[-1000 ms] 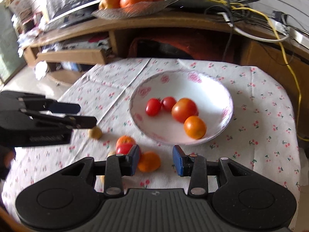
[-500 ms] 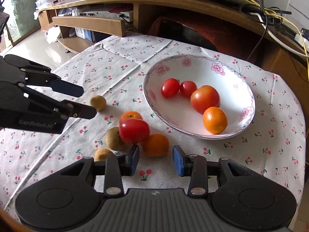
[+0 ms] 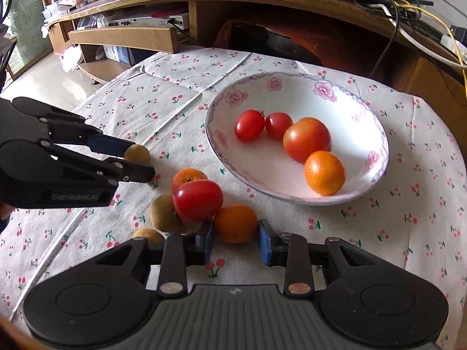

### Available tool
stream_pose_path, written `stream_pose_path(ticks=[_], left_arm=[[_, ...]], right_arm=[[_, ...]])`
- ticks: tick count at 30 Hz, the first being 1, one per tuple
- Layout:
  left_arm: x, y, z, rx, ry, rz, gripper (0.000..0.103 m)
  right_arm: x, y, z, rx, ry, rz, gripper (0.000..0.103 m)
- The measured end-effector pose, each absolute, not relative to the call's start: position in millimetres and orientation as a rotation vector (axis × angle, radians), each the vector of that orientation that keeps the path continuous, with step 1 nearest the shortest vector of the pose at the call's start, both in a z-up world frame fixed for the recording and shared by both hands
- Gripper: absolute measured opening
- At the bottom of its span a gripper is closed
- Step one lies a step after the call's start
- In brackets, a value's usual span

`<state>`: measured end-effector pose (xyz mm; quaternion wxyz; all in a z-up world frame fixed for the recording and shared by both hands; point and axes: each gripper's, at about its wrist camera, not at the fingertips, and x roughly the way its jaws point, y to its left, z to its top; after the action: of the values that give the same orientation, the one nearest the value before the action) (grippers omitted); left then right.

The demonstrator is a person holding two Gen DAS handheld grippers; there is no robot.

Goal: Organize fruits
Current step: 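Grasp a mandarin on the cloth with the right gripper, then grasp a small brown kiwi with the left gripper while the right gripper holds the mandarin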

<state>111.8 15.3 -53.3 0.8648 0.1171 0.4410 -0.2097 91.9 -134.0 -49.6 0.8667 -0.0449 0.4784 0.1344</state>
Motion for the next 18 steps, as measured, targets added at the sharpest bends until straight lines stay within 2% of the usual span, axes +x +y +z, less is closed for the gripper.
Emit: stream_pose_path(ticks=[5, 18], left_arm=[[102.4, 19.3, -49.9, 0.242, 0.946, -0.438, 0.033], [47.6, 25.6, -39.3, 0.253, 0.966, -0.481, 0.032]], right_arm=[[76.3, -142.0, -46.6, -0.076, 1.022, 0.252, 0.031], [7.8, -138.1, -32.2, -0.065, 1.049, 0.229, 0.031]])
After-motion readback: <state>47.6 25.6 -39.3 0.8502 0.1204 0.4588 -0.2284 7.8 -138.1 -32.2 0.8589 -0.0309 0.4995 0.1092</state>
